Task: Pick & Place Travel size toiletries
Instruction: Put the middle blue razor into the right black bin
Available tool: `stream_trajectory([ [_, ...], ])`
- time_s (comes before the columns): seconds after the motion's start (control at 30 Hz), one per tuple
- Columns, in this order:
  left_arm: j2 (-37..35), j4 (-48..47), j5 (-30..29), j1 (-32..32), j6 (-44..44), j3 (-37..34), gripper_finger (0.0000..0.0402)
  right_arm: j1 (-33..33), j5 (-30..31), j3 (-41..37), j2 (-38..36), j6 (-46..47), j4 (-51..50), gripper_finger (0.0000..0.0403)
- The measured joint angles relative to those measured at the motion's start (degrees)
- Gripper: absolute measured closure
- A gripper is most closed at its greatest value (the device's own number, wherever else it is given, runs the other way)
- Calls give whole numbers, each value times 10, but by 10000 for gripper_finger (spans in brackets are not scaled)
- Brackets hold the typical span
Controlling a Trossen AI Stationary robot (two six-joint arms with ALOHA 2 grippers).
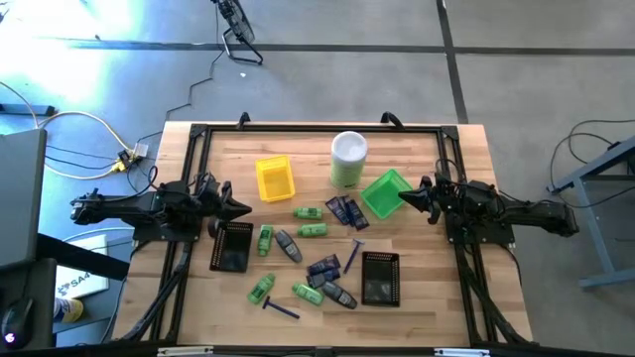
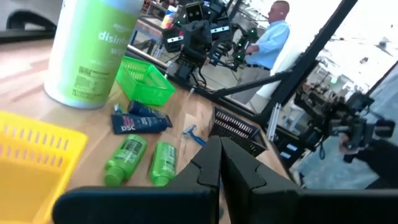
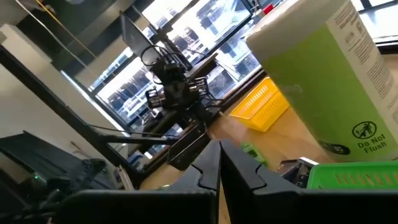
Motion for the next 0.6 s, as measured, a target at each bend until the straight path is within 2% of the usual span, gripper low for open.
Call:
stream_trajectory([
  [0.4,0,-1,-2,0,-26,0,398,0,10,0,0,-4,0,401],
  [0.6,0,-2,-2,0,4,0,398,0,10,0,0,-53,0,401],
])
